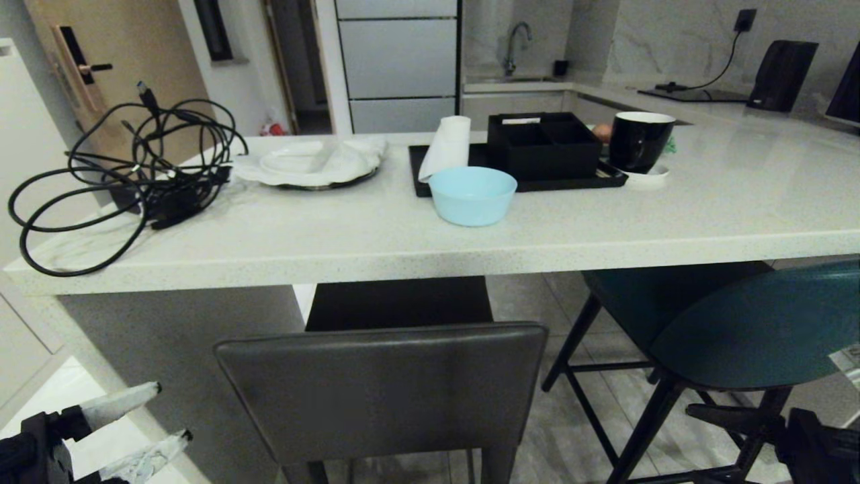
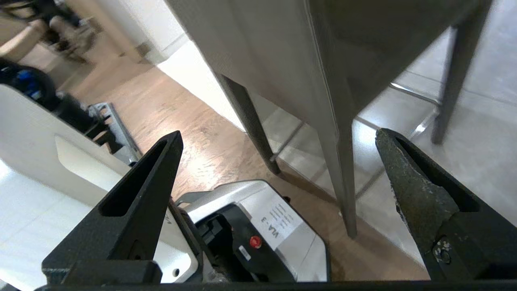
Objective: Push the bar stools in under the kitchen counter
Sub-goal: Pull the gray chair out from under the dining table
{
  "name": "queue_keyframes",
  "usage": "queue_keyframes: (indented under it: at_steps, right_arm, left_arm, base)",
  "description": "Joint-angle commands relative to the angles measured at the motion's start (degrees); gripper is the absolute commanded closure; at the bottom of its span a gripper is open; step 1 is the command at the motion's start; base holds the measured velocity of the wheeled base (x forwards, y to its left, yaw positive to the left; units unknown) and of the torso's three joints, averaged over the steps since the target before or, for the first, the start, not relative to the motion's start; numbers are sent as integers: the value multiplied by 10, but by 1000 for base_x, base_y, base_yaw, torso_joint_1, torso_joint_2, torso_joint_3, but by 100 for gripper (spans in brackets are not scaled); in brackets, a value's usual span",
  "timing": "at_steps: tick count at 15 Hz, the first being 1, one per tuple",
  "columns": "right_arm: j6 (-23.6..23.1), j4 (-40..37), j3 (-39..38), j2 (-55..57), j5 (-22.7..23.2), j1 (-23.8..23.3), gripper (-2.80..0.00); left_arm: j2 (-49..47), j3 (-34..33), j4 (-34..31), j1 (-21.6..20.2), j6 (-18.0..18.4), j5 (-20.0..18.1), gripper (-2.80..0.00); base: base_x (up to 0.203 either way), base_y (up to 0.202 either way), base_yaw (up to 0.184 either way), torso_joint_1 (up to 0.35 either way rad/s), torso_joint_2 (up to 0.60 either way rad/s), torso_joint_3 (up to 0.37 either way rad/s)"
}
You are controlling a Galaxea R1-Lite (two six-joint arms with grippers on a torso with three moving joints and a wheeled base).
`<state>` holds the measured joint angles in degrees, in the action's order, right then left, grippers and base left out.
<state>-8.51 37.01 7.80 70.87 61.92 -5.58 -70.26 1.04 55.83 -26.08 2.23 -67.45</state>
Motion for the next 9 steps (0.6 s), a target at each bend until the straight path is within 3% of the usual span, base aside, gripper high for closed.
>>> queue_keyframes:
  at_steps: [1,4,6,9]
  right_arm:
    - [-1,49,4,85,6,32,-280]
    - [1,146,7,175,9,64,-280]
    - [2,196,7,224,10,96,-280]
    - [17,284,10,280,9,145,-280]
  left_arm:
    - [-107,1,46,-30,21,-95,-280]
    - [-163,1,92,-21,38,-168,-280]
    - [-208,2,122,-14,51,-175,-280]
    - [-298,-5,233,4,58,-178,-280]
  base:
    - [0,0,0,0,0,0]
    - [0,0,0,0,0,0]
    - [0,0,0,0,0,0]
    - [0,0,0,0,0,0]
